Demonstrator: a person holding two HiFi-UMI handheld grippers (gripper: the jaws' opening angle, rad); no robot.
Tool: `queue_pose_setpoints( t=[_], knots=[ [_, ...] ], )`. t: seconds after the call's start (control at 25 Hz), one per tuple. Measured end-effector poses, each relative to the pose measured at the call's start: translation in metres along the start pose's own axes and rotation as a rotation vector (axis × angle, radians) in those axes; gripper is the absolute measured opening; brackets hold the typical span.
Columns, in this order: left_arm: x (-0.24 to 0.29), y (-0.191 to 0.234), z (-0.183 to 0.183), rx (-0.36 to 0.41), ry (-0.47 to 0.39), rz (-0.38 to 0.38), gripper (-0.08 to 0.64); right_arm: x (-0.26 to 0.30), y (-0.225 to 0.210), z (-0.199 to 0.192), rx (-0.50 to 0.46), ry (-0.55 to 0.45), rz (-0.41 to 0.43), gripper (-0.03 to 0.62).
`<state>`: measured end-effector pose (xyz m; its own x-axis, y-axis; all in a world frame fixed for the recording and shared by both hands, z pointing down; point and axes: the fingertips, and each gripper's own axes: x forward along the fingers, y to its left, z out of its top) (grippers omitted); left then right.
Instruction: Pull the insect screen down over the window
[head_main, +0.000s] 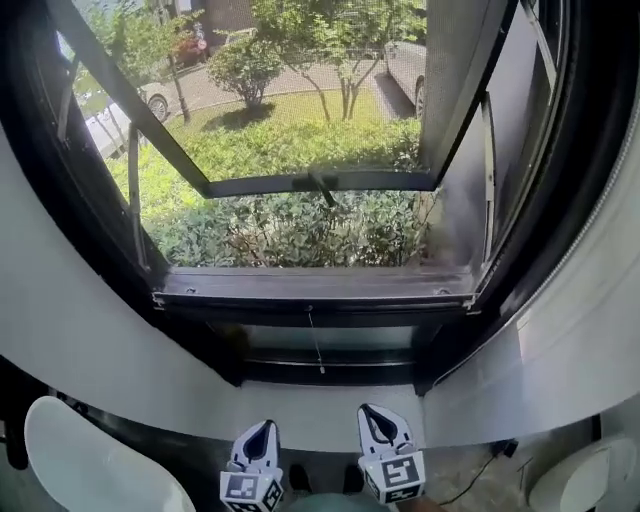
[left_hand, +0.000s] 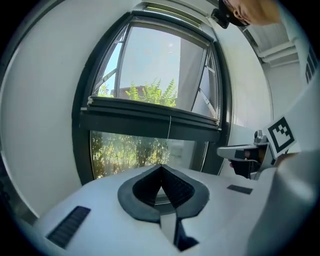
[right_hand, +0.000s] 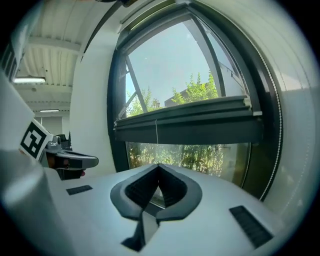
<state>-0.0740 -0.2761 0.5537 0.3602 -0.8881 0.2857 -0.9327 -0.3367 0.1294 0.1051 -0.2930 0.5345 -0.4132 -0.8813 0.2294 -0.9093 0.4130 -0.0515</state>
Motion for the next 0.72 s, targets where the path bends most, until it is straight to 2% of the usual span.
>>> queue_pose_setpoints(
  t=[0.12,0.24,0.72],
  knots=[
    [-0.010,-0.005,-0.005,0.012,0.001,0.011,0.014,0.002,0.007,-0.008,-0.025,-0.006,0.060,0.007],
    [-0.022,-0.004,-0.003,0.033,-0.014,0.017,0.014,0.001,0.012,-0.006,-0.053,-0.020,0.081,0.007],
    [-0.060,-0.004,0.006,0.119,-0.056,0.041,0.013,-0.034,0.051,0.003,-0.076,-0.102,0.013,0.006]
  ],
)
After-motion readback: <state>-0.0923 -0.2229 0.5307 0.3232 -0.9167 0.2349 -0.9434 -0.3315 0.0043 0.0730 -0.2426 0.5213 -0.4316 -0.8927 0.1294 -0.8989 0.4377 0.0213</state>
